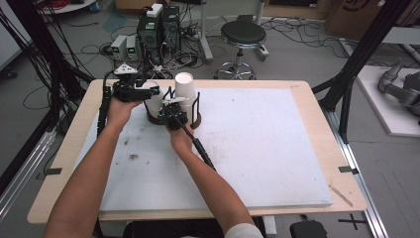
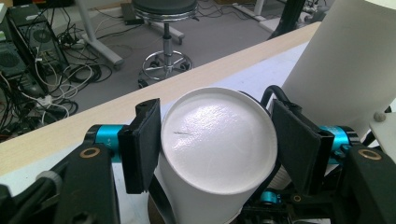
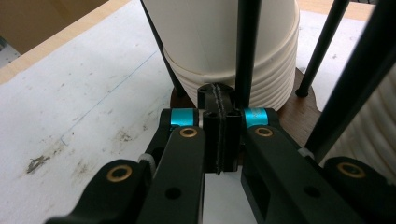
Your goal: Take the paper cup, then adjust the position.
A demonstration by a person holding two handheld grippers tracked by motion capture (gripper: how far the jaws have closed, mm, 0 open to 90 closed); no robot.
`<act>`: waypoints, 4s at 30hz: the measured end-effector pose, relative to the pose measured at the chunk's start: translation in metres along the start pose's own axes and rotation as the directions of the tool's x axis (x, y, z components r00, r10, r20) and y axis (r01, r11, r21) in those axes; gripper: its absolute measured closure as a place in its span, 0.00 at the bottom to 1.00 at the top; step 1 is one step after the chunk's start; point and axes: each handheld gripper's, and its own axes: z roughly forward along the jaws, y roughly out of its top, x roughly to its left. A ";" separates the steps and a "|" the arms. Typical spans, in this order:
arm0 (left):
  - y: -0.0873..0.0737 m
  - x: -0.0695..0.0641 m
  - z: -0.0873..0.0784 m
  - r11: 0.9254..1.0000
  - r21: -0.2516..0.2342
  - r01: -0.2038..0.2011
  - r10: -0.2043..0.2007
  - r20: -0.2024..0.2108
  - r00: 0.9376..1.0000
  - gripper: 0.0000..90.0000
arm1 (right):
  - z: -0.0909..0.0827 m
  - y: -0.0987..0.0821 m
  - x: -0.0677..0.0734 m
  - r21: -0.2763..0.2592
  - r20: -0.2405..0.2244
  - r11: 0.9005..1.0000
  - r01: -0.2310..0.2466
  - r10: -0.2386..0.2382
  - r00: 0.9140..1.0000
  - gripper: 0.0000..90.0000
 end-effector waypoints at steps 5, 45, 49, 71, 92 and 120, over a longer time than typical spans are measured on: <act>0.000 -0.001 -0.001 1.000 0.003 -0.003 0.003 0.000 1.000 0.40 | 0.000 0.001 0.000 0.007 0.000 1.000 -0.009 0.009 1.000 1.00; 0.034 -0.005 -0.080 0.993 -0.119 0.000 0.001 0.013 1.000 0.40 | -0.051 0.010 -0.013 -0.034 -0.206 0.992 0.124 -0.129 0.970 0.75; 0.028 -0.019 -0.091 0.996 -0.089 -0.022 0.026 0.039 0.999 0.40 | -0.073 0.008 -0.019 -0.064 -0.236 0.978 0.199 -0.209 0.949 0.59; -0.008 -0.094 -0.074 0.994 -0.108 -0.004 0.028 0.222 0.975 0.40 | -0.200 -0.045 -0.134 -0.103 -0.224 0.962 0.253 -0.271 0.936 0.24; -0.014 -0.128 -0.057 0.991 -0.135 0.002 0.036 0.273 0.961 0.40 | -0.226 -0.068 -0.162 -0.089 -0.211 0.959 0.268 -0.281 0.936 0.24; -0.027 -0.154 -0.044 0.982 -0.181 -0.052 0.108 0.313 0.943 0.40 | -0.242 -0.072 -0.166 -0.194 -0.257 0.915 0.354 -0.395 0.882 0.24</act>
